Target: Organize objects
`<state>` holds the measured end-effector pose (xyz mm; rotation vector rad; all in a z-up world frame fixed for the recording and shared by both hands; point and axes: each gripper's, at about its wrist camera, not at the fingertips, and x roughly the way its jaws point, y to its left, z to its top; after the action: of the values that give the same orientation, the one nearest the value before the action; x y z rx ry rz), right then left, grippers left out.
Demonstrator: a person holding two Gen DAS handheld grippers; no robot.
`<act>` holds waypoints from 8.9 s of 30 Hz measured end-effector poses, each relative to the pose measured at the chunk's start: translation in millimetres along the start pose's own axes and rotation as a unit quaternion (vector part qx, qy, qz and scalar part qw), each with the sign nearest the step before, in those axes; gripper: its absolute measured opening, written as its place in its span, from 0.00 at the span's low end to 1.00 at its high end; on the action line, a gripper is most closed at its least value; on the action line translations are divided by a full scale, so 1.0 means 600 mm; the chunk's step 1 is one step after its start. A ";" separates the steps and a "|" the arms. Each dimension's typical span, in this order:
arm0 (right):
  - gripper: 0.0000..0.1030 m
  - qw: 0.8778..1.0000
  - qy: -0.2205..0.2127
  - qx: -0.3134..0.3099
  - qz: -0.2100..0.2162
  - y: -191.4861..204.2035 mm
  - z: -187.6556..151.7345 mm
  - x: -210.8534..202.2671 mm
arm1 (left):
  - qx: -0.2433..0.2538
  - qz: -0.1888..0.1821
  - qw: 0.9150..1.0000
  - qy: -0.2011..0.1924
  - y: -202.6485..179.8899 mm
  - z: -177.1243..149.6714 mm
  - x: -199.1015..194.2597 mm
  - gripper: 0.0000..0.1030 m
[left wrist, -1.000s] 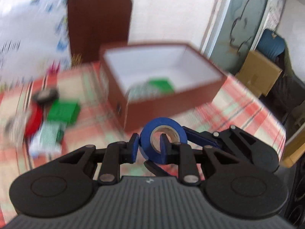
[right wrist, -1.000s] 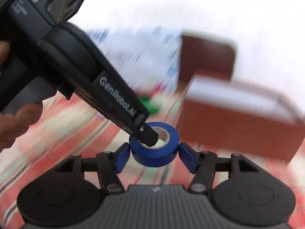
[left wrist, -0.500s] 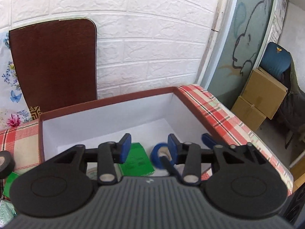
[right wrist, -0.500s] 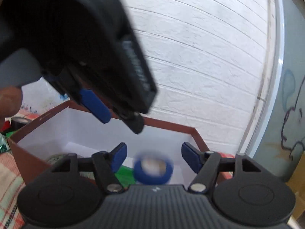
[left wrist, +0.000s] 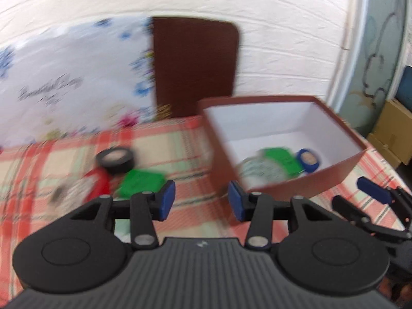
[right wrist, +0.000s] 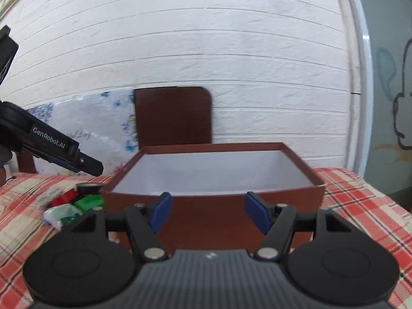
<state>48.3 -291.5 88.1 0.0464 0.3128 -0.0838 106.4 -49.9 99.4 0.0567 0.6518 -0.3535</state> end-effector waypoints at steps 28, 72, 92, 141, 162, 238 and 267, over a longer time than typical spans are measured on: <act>0.07 0.968 0.181 -0.115 0.129 0.322 -0.057 0.188 | -0.117 0.129 0.983 -0.055 0.272 -0.222 -0.003 0.67; 0.23 0.999 0.041 -0.010 0.003 0.022 0.049 0.143 | 0.034 -0.157 0.987 -0.019 -0.169 0.121 0.155 0.35; 0.37 0.997 0.045 0.063 -0.002 0.019 -0.040 -0.027 | 0.069 -0.039 0.996 -0.034 -0.098 -0.004 0.008 0.44; 0.19 0.971 0.197 -0.056 0.128 0.296 -0.098 0.101 | -0.158 0.151 0.973 -0.068 0.324 -0.211 0.008 0.65; 0.19 0.898 0.241 0.278 0.240 0.104 -0.167 -0.003 | -0.046 -0.031 0.988 0.145 -0.025 -0.163 0.042 0.64; 0.36 0.974 0.127 -0.073 0.173 0.325 0.012 0.126 | -0.190 0.170 0.964 -0.072 0.332 -0.246 -0.045 0.42; 0.38 0.954 0.252 0.081 0.142 0.170 -0.055 0.013 | -0.198 0.119 0.970 -0.077 0.344 -0.242 -0.038 0.54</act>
<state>54.6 -188.4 57.4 0.2774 0.8066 0.1921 74.9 174.4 -14.8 -0.2701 0.5445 0.0075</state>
